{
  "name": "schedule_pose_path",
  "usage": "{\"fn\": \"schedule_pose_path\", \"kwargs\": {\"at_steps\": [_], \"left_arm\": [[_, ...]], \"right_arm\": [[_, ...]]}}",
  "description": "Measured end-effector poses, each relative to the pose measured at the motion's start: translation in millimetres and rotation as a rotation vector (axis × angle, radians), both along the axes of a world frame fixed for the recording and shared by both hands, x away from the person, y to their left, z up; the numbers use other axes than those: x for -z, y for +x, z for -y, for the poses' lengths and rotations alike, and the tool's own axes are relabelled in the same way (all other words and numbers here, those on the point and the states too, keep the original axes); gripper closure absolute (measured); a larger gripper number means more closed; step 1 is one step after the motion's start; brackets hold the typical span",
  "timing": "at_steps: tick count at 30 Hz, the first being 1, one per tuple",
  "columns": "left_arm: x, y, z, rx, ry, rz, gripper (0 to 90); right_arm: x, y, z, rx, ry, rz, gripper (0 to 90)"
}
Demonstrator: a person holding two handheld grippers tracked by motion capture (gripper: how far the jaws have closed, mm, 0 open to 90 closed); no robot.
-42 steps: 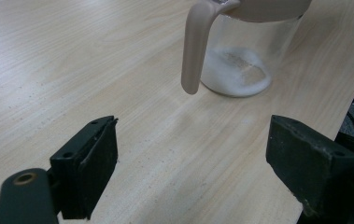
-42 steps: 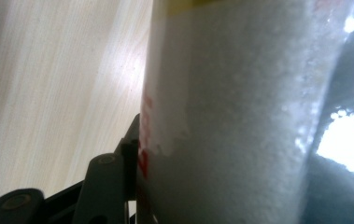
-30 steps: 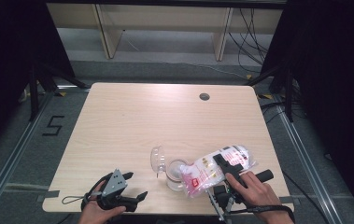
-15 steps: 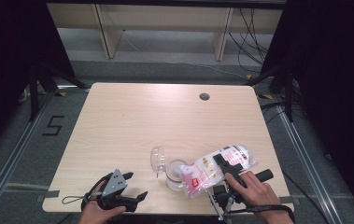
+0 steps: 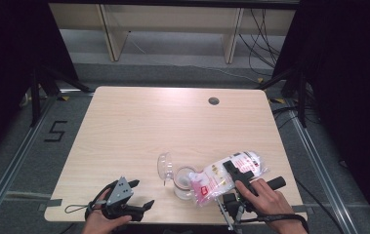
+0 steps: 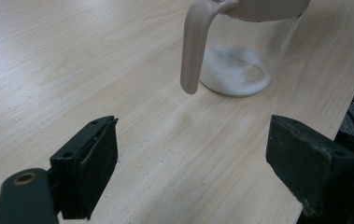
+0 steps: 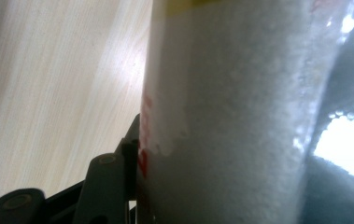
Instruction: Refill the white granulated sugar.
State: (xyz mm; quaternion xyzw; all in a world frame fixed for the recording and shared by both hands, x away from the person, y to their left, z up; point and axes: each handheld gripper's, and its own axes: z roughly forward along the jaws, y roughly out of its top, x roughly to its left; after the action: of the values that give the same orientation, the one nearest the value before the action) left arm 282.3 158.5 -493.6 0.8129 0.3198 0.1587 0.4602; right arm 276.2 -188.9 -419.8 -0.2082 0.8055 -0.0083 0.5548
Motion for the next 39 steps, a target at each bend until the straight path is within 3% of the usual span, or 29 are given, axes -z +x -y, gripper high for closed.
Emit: {"fn": "schedule_pose_path", "kwargs": {"at_steps": [1, 3, 5, 6, 7, 9, 12, 14, 15, 16, 17, 19, 21, 23, 25, 26, 29, 30, 32, 33, 34, 35, 37, 38, 39], "left_arm": [[-0.1, 0.0, -0.1, 0.001, 0.000, 0.000, 16.6], [-0.2, -0.1, -0.1, 0.001, 0.000, 0.001, 16.6], [-0.1, -0.1, 0.2, 0.001, -0.005, 0.000, 16.6], [-0.1, -0.1, 0.2, 0.000, -0.005, -0.001, 16.6], [0.0, 0.0, 0.1, 0.000, -0.005, -0.001, 16.6], [-0.1, -0.1, 0.2, 0.000, -0.005, -0.001, 16.6], [-0.1, 0.1, 0.1, 0.001, -0.004, -0.001, 16.6], [0.0, 0.1, 0.1, 0.001, -0.004, -0.001, 16.6], [0.0, 0.1, 0.1, 0.001, -0.005, -0.001, 16.6], [-0.1, 0.2, 0.0, 0.001, -0.003, -0.001, 16.6], [0.1, 0.1, 0.0, -0.001, -0.007, -0.003, 16.6], [-0.2, 0.3, -0.6, 0.001, -0.007, -0.003, 16.6], [-1.2, 0.8, -1.7, -0.002, 0.022, 0.002, 16.6], [-0.2, 0.2, 0.3, 0.001, -0.015, 0.000, 16.6], [-0.6, 0.6, -0.8, 0.002, 0.002, 0.004, 16.6], [-0.7, 1.1, -1.6, 0.002, 0.018, 0.004, 16.6], [-0.2, 0.2, -0.4, -0.002, -0.010, -0.002, 16.6], [-0.4, 1.1, -1.6, 0.002, 0.019, 0.007, 16.6], [-0.9, -0.2, -0.1, -0.004, -0.007, 0.001, 16.6], [-0.7, 1.2, -1.6, 0.002, 0.019, 0.006, 16.6], [-0.2, 0.7, -0.4, -0.001, -0.004, -0.001, 16.6], [-0.3, 0.1, -0.3, -0.003, -0.009, -0.001, 16.6], [-1.3, 0.7, -1.7, -0.001, 0.023, 0.003, 16.6], [-0.9, -0.3, -0.1, -0.005, -0.010, -0.001, 16.6], [-1.0, -0.4, -0.3, -0.006, -0.008, -0.002, 16.6]], "right_arm": [[-1.9, 0.2, -0.9, -0.005, -0.026, 0.000, 52.3], [0.3, -1.0, -0.4, 0.014, 0.004, -0.001, 52.2], [0.0, -1.0, -0.8, 0.019, 0.000, -0.009, 52.3], [-2.4, 1.8, -2.0, -0.037, -0.039, 0.017, 52.3], [-1.4, -0.1, -1.7, -0.008, -0.029, 0.000, 52.3], [-2.9, 1.7, -2.4, -0.038, -0.040, 0.014, 52.3], [-1.8, 1.0, -2.0, -0.024, -0.046, 0.005, 52.4], [-0.8, 0.3, -1.6, -0.013, -0.025, -0.006, 52.4], [-1.0, 0.8, -1.9, -0.022, -0.044, -0.004, 52.4], [1.7, -0.2, -0.6, 0.010, -0.011, -0.012, 52.4], [-0.8, 1.1, -1.8, -0.010, -0.043, -0.013, 52.4], [-0.8, 0.4, -1.2, 0.009, -0.031, -0.019, 52.4], [-1.5, -0.2, -1.4, 0.012, -0.042, -0.020, 52.5], [-1.5, 0.4, -1.4, 0.003, -0.044, -0.019, 52.5], [-1.3, 1.0, -1.7, -0.009, -0.050, -0.017, 52.5], [-1.6, 1.1, -1.7, -0.007, -0.047, -0.020, 52.5], [-1.2, 0.6, -1.4, 0.010, -0.040, -0.023, 52.6], [0.7, -0.3, -1.0, 0.021, -0.015, -0.023, 52.6], [1.9, -1.0, 1.5, 0.035, 0.005, -0.031, 52.6], [0.2, -0.1, 0.4, 0.017, -0.020, -0.027, 52.6], [-2.1, 1.6, -1.3, -0.016, -0.052, -0.019, 52.6], [-1.1, 0.7, -0.5, -0.002, -0.036, -0.022, 52.6], [-1.1, 0.5, -0.7, 0.000, -0.036, -0.022, 52.7], [-0.9, 0.4, -0.8, 0.002, -0.029, -0.023, 52.7], [0.2, 0.3, -1.0, 0.010, -0.005, -0.022, 52.7]]}}
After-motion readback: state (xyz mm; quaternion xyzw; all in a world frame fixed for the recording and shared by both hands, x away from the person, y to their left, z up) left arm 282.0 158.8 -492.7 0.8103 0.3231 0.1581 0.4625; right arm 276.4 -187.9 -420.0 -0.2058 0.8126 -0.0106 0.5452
